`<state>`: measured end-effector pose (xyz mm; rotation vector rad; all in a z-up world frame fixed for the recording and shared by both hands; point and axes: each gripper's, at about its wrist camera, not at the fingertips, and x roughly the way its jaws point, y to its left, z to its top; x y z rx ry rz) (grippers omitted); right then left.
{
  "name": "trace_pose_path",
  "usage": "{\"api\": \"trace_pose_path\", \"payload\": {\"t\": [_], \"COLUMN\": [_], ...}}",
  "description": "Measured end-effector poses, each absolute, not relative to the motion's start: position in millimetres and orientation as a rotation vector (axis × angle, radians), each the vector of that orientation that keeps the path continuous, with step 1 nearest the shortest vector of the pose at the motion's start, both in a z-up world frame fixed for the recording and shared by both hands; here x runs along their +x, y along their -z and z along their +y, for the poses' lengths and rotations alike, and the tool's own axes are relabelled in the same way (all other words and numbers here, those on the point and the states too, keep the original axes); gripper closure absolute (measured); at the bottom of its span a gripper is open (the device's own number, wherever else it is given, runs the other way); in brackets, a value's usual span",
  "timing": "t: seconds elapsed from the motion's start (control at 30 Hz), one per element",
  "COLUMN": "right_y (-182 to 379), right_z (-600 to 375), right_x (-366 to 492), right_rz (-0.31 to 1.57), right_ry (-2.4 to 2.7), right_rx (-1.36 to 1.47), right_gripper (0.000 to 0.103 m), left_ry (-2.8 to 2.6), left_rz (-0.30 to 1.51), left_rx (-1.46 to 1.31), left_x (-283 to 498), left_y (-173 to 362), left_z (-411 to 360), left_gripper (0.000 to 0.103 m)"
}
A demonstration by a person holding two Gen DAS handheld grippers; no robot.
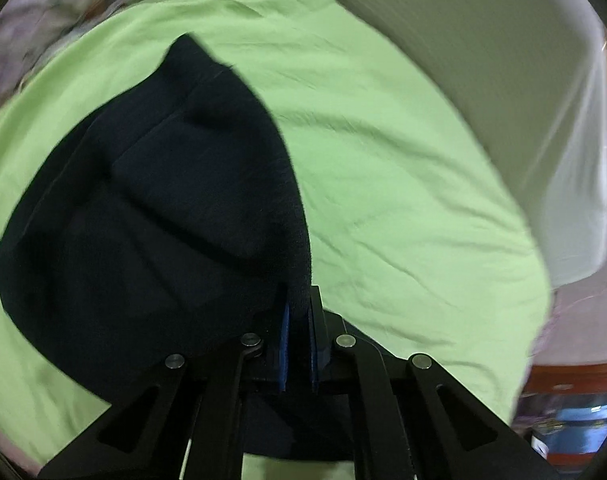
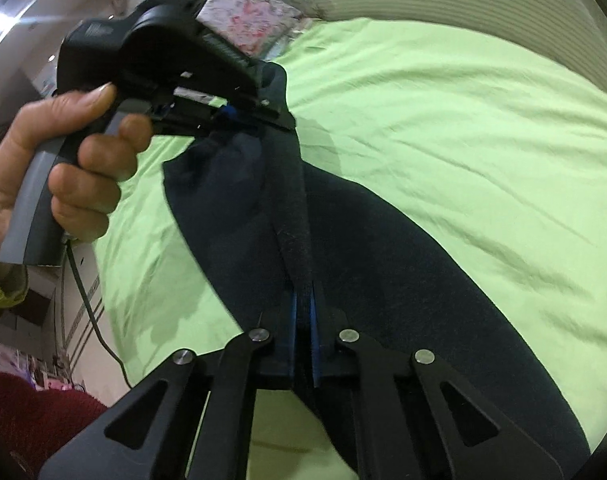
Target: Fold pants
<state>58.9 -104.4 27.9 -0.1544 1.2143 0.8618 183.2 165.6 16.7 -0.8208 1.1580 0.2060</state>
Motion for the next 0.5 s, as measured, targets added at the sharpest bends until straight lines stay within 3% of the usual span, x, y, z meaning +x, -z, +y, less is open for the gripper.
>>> {"api": "trace_pose_path", "payload": {"t": [0.3,0.5], "right_y": [-36,-23], "right_z": [-91,-82], "right_x": [31,29], "right_rz": [1.201,1.246], "right_ry": [-0.966,-0.974], "right_rx": [-0.311,-0.371], "right_gripper": [0.097,0.097], "left_ry": [-0.195,-0.198], "left_rz": [1.041,1.034], "left_rx": [-0.991,-1.055], "left_x": [94,77], "left_y": [-5,21], "left_z": [178,166], "left_gripper": [0.098,0.098]}}
